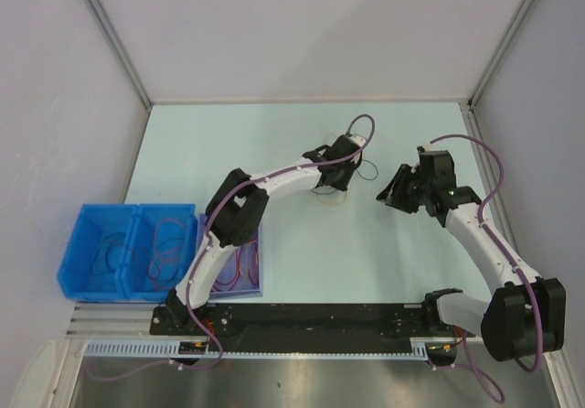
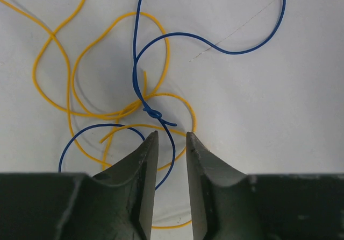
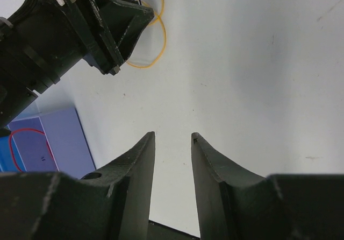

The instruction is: Untangle the cables

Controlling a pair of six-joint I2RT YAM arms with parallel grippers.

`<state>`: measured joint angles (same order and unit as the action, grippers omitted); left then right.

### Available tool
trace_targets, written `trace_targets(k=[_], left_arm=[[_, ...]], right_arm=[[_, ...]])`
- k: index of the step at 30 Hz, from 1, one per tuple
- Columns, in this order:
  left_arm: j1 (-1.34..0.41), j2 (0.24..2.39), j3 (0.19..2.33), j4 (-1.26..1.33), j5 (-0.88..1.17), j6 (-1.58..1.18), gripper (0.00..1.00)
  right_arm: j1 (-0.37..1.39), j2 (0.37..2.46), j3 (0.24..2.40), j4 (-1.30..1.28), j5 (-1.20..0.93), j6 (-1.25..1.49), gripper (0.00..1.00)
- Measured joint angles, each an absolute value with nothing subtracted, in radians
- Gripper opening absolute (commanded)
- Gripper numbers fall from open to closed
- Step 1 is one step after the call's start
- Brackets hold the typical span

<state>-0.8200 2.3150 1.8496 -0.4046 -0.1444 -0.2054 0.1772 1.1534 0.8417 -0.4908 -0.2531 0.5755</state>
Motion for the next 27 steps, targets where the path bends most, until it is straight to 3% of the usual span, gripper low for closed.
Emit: trace_targets(k=[2,5,6,17,27], left_arm=[[-0.82,2.319,1.85,-0.405,-0.143,-0.202,0.26],[-0.82,2.324,1.856,-0.408,-0.143,-0.2,0.1],[-0.82,2.327,1.863,-0.41,-0.143,-0.201,0.0],[-0.82,2.32,1.967,-0.486,-0.144,-0.201,0.01],[-0.81,2.04,1.963,-0.533,-0.118,-0.218,0.0]], right_arm=[[0.177,1.153,0.838,-0.49,-0.253,0.573,0.37],[0.177,1.153,0.835,-0.489,-0.253,0.571,0.37],[0.177,1.153,0.834,-0.488,-0.253,0.57,0.37],[0.178,1.153,0.833,-0.488,-0.26,0.566,0.36],[0.182,1.114,0.832,-0.488,-0.254,0.574,0.33]])
